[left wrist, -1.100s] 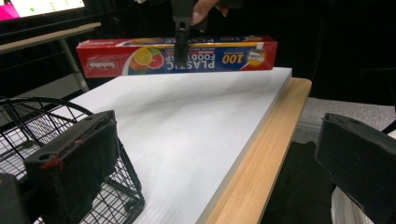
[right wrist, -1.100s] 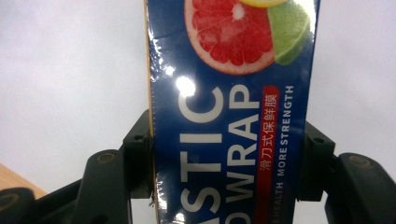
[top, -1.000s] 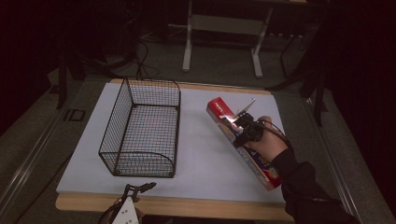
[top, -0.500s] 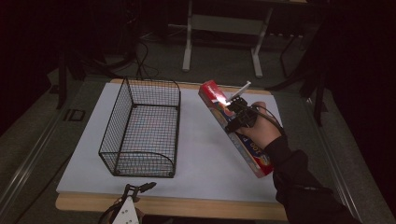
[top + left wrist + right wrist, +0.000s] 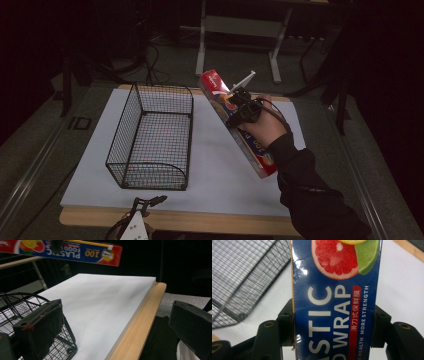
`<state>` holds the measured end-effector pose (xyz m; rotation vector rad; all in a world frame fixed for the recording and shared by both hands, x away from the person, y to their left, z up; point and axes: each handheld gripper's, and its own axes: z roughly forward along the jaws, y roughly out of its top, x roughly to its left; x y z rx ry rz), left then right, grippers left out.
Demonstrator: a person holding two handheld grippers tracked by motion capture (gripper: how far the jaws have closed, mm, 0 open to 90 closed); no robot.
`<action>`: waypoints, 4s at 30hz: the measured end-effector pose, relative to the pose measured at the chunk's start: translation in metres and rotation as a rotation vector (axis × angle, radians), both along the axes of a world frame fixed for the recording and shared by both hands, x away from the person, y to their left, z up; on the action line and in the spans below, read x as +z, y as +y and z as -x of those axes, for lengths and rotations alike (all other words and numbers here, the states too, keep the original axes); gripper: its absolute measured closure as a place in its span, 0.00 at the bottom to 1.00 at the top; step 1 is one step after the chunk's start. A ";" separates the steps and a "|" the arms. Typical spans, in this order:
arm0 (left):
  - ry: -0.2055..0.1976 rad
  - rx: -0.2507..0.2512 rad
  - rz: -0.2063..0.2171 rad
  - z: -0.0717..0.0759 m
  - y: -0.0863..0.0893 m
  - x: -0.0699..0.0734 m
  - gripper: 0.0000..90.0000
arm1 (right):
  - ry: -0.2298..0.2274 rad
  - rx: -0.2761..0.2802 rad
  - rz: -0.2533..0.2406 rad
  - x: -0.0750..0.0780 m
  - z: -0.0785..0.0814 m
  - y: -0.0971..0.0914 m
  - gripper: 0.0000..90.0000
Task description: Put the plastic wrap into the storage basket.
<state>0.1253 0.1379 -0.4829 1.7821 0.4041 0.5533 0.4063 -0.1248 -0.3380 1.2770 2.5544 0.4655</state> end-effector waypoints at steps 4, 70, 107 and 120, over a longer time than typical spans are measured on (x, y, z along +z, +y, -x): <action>0.000 -0.001 0.000 0.000 0.000 0.000 0.00 | -0.027 0.003 -0.026 0.007 -0.003 0.013 0.44; -0.002 -0.030 0.009 0.005 0.005 0.000 0.00 | -0.159 0.095 -0.281 -0.006 -0.004 0.223 0.44; 0.007 -0.041 -0.023 0.005 0.001 -0.002 0.00 | 0.014 0.098 -0.170 -0.084 -0.005 0.221 0.41; 0.010 -0.045 -0.028 0.005 0.000 -0.002 0.00 | -0.003 0.096 -0.180 -0.088 -0.005 0.218 0.40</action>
